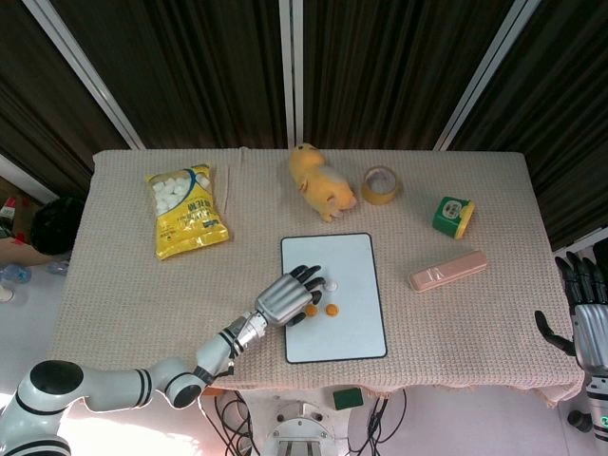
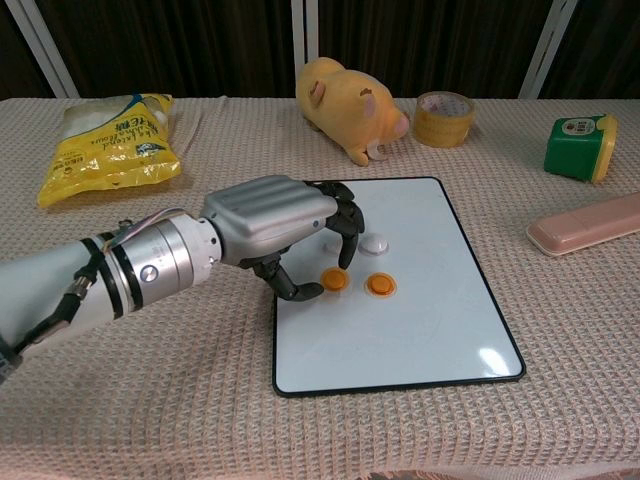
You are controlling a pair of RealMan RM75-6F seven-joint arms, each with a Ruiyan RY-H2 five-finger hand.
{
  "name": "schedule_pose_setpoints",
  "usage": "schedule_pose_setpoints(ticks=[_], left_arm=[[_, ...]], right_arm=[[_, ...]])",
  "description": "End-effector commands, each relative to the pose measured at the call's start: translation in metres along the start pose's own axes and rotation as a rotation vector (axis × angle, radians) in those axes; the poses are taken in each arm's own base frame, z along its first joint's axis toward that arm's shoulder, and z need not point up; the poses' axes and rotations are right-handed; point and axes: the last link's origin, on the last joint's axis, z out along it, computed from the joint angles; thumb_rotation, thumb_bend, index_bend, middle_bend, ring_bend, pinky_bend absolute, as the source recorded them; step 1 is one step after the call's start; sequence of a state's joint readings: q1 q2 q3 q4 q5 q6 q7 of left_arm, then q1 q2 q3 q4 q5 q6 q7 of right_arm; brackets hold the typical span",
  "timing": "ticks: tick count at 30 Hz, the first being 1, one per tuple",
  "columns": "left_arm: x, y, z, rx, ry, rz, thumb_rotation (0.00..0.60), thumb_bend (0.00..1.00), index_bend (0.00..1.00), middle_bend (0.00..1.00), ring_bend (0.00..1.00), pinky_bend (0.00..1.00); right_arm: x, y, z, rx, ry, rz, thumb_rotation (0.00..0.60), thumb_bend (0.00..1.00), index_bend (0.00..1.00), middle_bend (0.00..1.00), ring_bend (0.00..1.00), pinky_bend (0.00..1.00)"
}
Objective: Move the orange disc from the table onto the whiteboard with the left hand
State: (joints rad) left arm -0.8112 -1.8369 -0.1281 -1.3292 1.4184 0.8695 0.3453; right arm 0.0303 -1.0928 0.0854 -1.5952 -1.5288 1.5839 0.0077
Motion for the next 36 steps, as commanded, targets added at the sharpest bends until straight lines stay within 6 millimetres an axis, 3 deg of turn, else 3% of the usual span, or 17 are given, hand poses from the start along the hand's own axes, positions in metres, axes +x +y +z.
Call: schedule_pose_setpoints(ticks=[1,36], left_arm=[[0.0,0.0,0.001,-0.001,-0.001,0.001,0.6,0.31,0.58,0.18,0.05,0.15],[-0.002,0.01,0.011,-0.007,-0.026,0.023,0.6,0.31,0.58,0.18,0.05,0.15]], right_arm=[[0.0,0.0,0.0,0.001,0.012,-0.001,0.6,0.33,0.0,0.0,0.0,0.0],[-0.002,0.008,0.0,-0.02,0.013,0.005,0.6,0.33,0.0,0.0,0.0,0.0]])
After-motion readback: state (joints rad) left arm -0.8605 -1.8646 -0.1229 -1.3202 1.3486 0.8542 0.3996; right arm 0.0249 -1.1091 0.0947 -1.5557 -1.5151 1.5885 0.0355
